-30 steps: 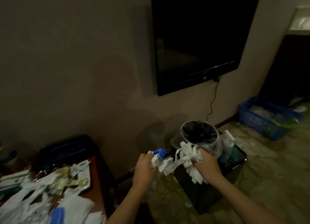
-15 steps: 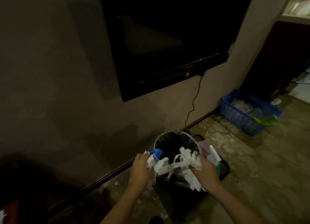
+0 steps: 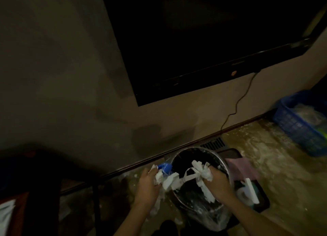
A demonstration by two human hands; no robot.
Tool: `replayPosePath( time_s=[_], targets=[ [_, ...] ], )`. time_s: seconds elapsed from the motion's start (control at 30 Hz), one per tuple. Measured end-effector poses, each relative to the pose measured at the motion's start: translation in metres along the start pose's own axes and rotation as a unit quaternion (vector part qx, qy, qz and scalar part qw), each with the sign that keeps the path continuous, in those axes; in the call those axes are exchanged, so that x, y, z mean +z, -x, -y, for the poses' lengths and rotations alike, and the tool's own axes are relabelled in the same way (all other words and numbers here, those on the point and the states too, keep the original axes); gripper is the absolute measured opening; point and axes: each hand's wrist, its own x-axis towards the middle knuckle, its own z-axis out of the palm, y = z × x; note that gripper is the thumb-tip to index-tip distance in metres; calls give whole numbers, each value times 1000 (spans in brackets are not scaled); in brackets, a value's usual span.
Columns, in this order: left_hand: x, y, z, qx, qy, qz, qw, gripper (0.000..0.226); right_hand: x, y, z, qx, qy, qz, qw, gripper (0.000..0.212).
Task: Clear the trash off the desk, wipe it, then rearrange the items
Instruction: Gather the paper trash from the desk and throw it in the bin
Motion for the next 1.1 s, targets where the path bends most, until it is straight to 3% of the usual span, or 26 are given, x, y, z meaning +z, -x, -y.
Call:
replayPosePath(
  time_s=[0.1, 0.27, 0.43, 0.57, 0.7, 0.8, 1.1],
  targets=[
    [4, 10, 6, -61, 6, -37, 997, 50, 3, -18, -9, -15, 52, 54, 997, 23],
    [16, 23, 0, -120, 15, -51, 991, 52, 11, -35, -14, -60, 99, 127, 985, 38],
    [23, 31, -6, -136, 16, -81, 987, 49, 24, -52, -17, -73, 241, 204, 946, 76],
    [21, 34, -11, -135, 12, -91, 987, 50, 21, -53, -20, -53, 239, 221, 944, 104],
    [19, 24, -30, -91, 6, -73, 993, 48, 7, -49, -18, -100, 220, 209, 948, 99],
    [25, 10, -49, -51, 0, -48, 998, 50, -10, -42, -9, -116, 176, 197, 957, 83],
    [78, -21, -109, 3, -29, 78, 997, 50, -59, -22, -25, -74, 81, 166, 980, 75]
  ],
)
